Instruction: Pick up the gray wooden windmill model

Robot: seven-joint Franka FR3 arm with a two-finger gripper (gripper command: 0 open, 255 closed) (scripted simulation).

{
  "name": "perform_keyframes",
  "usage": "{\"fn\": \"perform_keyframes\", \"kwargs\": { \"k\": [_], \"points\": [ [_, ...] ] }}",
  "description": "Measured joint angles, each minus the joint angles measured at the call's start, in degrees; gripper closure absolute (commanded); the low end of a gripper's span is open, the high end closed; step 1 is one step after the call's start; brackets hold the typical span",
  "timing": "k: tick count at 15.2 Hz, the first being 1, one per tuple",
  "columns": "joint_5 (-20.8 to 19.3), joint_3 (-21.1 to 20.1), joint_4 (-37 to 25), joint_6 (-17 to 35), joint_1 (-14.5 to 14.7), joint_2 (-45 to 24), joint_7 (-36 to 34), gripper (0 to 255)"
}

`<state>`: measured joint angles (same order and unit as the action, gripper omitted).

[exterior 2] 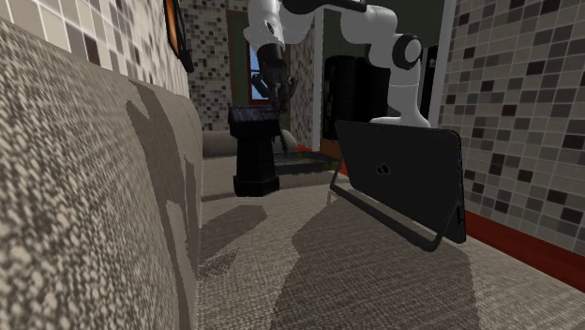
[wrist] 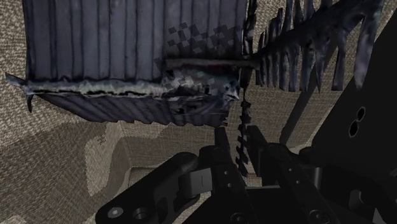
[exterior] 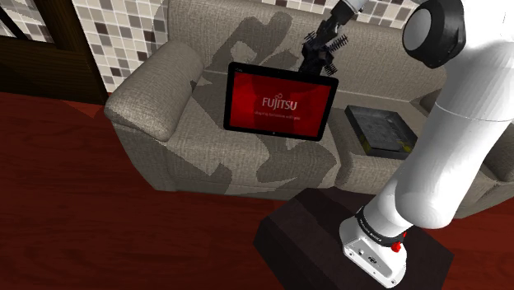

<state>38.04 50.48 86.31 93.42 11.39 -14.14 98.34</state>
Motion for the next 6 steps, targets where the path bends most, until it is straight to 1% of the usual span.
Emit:
{"fn": "perform_keyframes", "kwargs": {
  "k": [2,6],
  "points": [
    [-0.08,0.05,-1.42,-1.27,-0.2,0.06,-0.69,255],
    [0.64,0.05,-5.44,-4.45,-1.52,-0.96,-1.67,255]
  ]
}}
